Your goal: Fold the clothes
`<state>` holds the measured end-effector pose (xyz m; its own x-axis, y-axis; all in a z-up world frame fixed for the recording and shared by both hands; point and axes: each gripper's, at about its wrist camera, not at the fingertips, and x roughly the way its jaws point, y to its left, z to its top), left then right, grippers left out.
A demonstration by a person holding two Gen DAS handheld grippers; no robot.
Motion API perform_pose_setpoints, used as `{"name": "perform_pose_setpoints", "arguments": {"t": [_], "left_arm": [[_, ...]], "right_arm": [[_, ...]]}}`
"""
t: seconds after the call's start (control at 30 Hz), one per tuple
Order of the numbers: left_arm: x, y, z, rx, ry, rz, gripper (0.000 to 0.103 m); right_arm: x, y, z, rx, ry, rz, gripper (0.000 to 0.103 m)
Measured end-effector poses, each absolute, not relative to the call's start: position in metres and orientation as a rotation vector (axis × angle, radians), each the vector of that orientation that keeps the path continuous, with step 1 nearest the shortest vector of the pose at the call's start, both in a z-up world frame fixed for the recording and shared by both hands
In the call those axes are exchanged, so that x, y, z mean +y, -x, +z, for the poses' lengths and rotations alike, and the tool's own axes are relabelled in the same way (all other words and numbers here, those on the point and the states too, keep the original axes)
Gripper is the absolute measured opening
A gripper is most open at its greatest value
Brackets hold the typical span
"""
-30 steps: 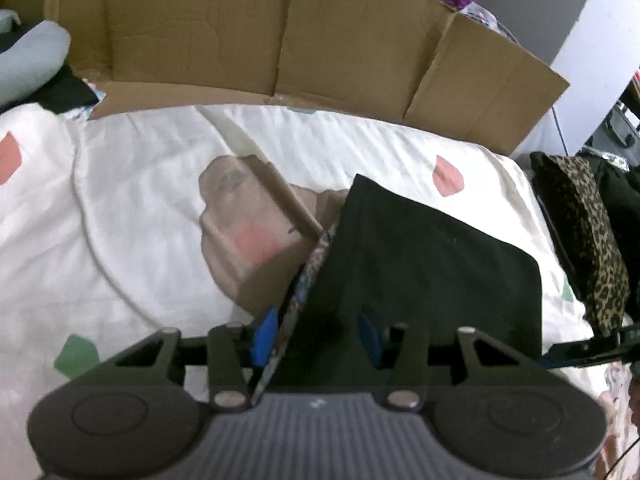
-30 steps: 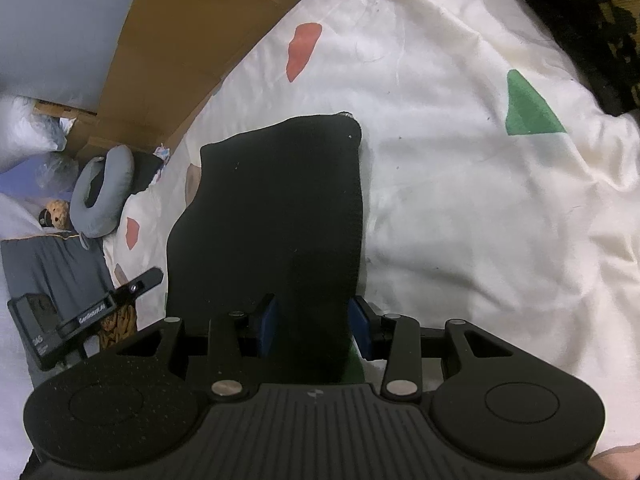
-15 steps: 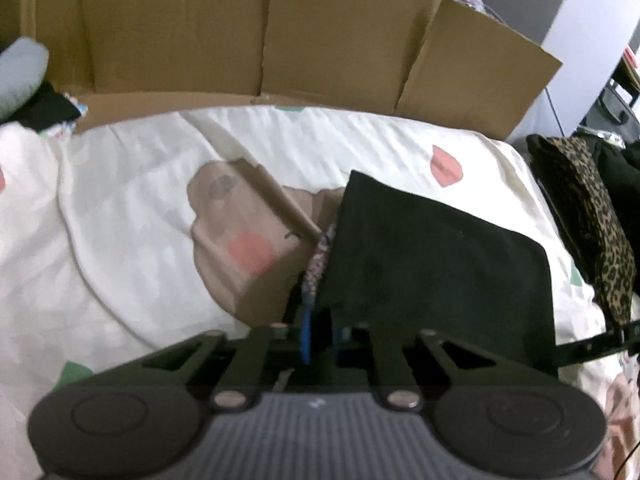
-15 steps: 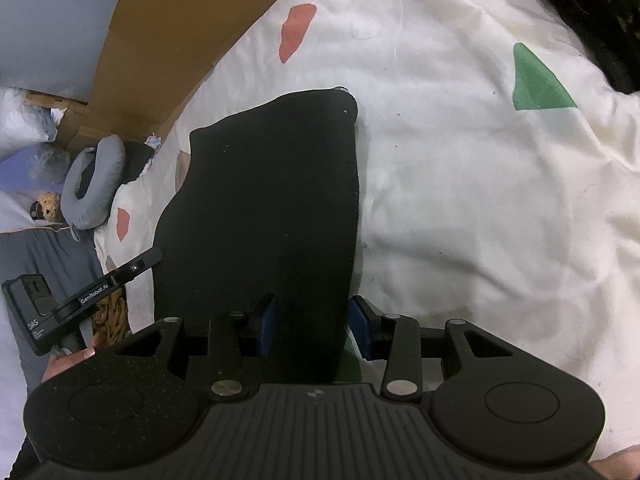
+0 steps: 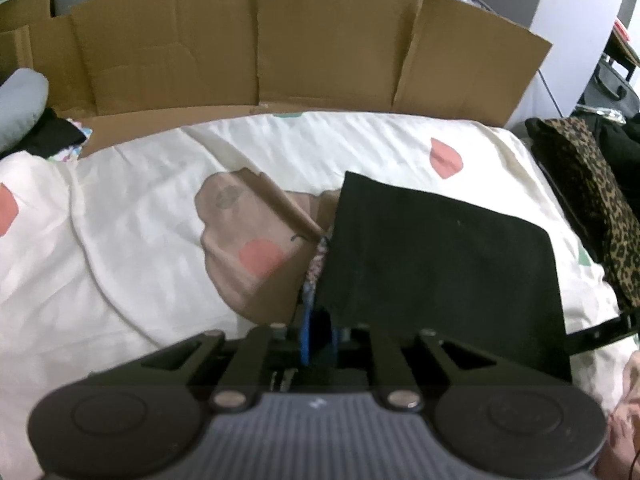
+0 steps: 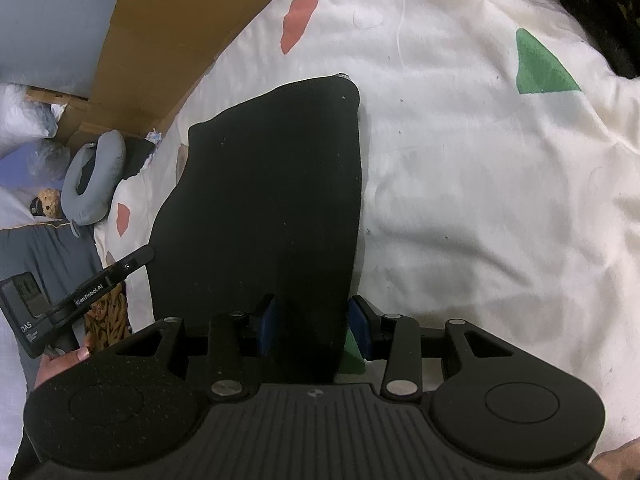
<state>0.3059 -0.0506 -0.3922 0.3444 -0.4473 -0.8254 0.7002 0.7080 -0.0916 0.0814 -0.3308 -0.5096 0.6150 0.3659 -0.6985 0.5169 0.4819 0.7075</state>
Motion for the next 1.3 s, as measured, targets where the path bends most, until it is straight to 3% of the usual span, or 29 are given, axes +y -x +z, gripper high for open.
{"name": "perform_pose_setpoints", "arguments": {"t": [0.2, 0.4, 0.5, 0.6, 1.3], "left_arm": [[-0.060, -0.306, -0.391, 0.910, -0.314, -0.816, 0.020], [-0.061, -0.315, -0.408, 0.993, -0.306, -0.788, 0.027], [-0.055, -0.318, -0.408, 1.007, -0.269, -0.788, 0.025], [-0.054, -0.316, -0.402, 0.989, -0.276, -0.791, 0.015], [-0.056, -0.310, -0.404, 0.963, -0.330, -0.802, 0.019]], "right_arm": [[-0.333, -0.083, -0.511, 0.959, -1.105, -0.112, 0.043], [-0.333, -0.085, -0.512, 0.965, -1.096, -0.106, 0.043], [-0.332, -0.087, -0.513, 0.973, -1.085, -0.101, 0.043], [-0.332, -0.087, -0.514, 0.975, -1.086, -0.100, 0.043], [-0.326, -0.089, -0.513, 0.982, -1.079, -0.077, 0.043]]}}
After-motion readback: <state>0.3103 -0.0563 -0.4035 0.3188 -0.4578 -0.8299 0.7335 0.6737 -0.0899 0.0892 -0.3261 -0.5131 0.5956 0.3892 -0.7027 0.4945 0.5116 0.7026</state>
